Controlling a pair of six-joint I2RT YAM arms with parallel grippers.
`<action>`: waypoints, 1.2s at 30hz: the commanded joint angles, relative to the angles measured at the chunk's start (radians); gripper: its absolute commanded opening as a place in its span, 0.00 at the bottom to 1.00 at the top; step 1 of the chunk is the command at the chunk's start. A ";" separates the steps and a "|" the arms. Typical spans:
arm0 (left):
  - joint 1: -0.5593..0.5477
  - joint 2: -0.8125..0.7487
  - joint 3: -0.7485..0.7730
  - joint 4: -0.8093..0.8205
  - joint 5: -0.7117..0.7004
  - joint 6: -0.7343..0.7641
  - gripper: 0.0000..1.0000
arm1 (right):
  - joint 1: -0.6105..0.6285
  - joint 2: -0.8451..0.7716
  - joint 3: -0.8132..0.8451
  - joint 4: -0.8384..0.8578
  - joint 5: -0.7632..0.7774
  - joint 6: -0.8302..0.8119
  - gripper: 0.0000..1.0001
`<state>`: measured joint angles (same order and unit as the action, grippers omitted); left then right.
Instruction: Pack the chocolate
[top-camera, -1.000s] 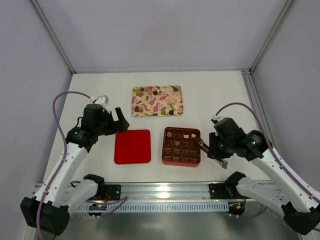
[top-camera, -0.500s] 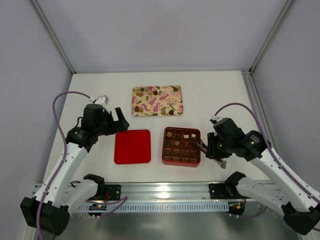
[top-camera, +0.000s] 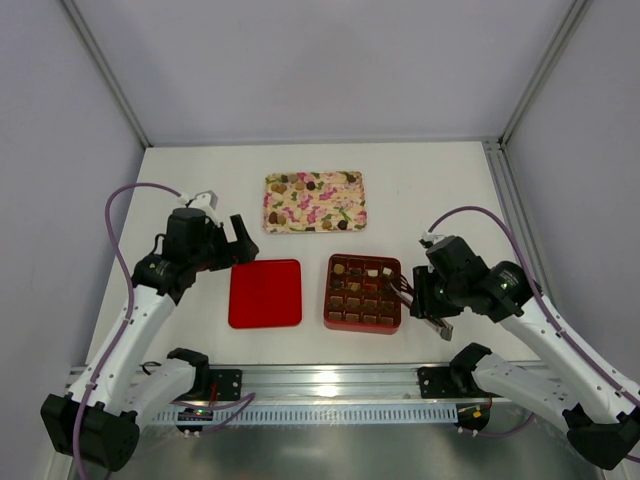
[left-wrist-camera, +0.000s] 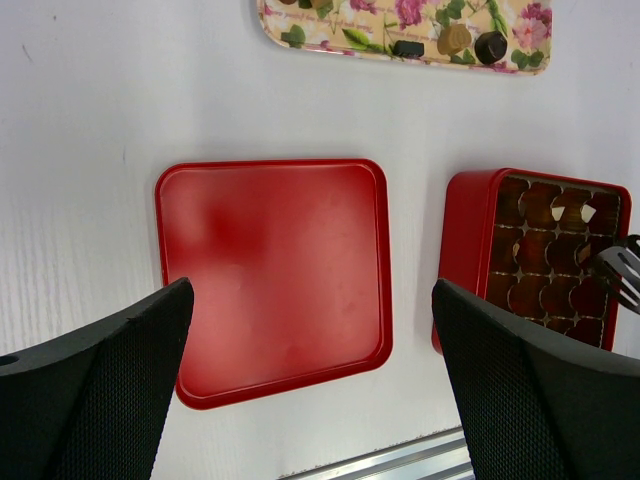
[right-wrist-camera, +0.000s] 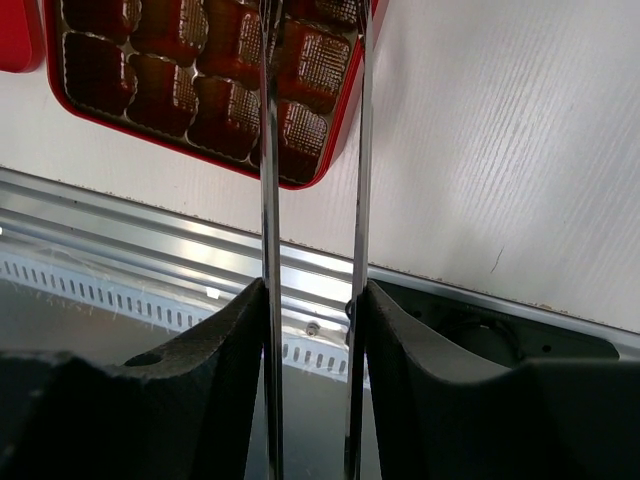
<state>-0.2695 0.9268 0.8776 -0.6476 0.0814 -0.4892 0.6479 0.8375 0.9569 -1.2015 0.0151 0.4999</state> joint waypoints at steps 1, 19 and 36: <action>0.006 -0.005 0.023 0.019 0.008 0.003 1.00 | -0.002 -0.008 0.065 -0.006 0.003 -0.003 0.45; 0.006 -0.002 0.023 0.016 0.006 0.003 1.00 | -0.158 0.173 0.276 0.095 0.008 -0.155 0.46; 0.006 -0.006 0.020 0.023 0.024 0.000 1.00 | -0.577 0.678 0.441 0.568 -0.072 -0.221 0.44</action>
<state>-0.2695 0.9272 0.8776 -0.6472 0.0914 -0.4896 0.1173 1.4651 1.3773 -0.8070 -0.0475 0.2821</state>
